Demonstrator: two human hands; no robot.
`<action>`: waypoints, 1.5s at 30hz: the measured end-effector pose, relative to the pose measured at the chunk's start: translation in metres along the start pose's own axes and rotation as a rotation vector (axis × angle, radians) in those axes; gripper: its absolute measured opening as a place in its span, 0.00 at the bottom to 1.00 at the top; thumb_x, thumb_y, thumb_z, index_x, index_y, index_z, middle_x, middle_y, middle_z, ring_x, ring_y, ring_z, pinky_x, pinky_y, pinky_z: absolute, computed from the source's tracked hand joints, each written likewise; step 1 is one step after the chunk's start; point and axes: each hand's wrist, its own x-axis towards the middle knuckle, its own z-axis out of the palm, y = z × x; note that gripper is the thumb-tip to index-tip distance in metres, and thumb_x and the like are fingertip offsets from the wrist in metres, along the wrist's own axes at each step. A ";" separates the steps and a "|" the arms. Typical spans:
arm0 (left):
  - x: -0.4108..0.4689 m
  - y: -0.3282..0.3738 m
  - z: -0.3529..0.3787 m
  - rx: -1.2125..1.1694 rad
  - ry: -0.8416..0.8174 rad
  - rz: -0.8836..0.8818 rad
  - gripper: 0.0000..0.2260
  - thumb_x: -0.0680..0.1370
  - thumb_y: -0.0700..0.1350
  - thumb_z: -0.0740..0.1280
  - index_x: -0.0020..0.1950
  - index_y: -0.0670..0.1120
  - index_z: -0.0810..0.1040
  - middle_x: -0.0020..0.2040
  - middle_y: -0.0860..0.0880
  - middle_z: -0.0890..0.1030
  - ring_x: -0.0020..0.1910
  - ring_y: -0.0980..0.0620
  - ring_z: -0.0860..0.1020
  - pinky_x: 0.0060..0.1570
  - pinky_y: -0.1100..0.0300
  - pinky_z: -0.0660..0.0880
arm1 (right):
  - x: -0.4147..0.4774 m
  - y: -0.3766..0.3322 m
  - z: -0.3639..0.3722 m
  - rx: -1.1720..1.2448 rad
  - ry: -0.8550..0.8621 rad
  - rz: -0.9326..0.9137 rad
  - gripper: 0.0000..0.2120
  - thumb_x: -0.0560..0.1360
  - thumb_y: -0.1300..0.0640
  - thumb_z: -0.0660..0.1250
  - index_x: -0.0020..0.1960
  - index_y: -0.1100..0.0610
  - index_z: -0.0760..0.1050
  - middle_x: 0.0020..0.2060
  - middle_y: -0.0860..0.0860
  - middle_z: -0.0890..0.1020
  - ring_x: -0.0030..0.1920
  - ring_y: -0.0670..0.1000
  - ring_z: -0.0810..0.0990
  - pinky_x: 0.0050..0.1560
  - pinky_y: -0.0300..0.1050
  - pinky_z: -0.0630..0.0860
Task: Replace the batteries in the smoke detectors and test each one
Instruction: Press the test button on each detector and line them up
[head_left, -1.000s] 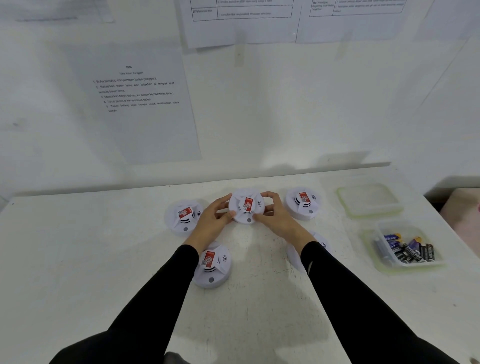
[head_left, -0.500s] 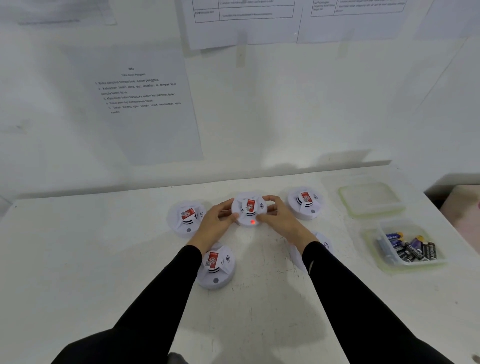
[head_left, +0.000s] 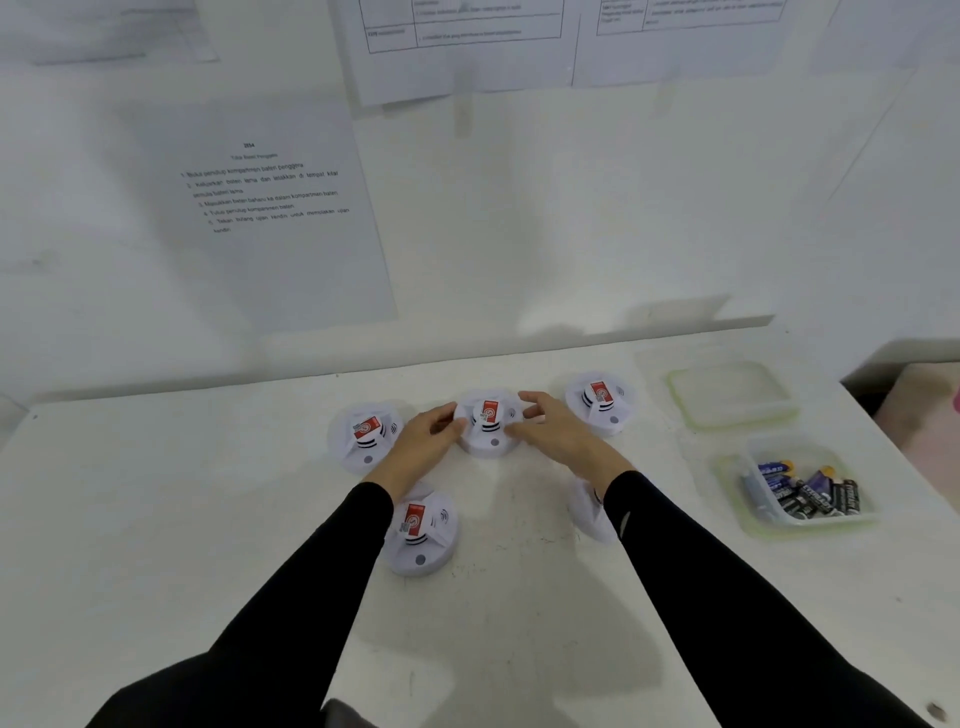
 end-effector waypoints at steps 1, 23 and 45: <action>0.000 0.004 0.001 -0.017 0.039 -0.018 0.21 0.82 0.49 0.64 0.75 0.47 0.69 0.69 0.50 0.74 0.66 0.53 0.72 0.66 0.60 0.67 | -0.004 -0.002 -0.009 0.015 0.015 -0.026 0.23 0.76 0.56 0.69 0.69 0.50 0.67 0.57 0.50 0.75 0.54 0.49 0.76 0.47 0.38 0.72; 0.027 0.056 0.153 -0.048 0.044 -0.006 0.21 0.81 0.50 0.66 0.73 0.47 0.70 0.67 0.47 0.75 0.63 0.51 0.75 0.64 0.57 0.73 | 0.006 0.067 -0.126 -0.042 0.102 -0.022 0.37 0.60 0.41 0.76 0.67 0.44 0.68 0.58 0.51 0.74 0.57 0.51 0.77 0.63 0.53 0.73; 0.027 0.037 0.158 -0.256 0.047 0.105 0.21 0.81 0.45 0.67 0.74 0.54 0.70 0.65 0.50 0.80 0.63 0.56 0.78 0.62 0.61 0.75 | -0.003 0.078 -0.126 0.117 0.106 -0.158 0.29 0.70 0.55 0.76 0.66 0.48 0.66 0.51 0.51 0.80 0.48 0.48 0.78 0.45 0.36 0.72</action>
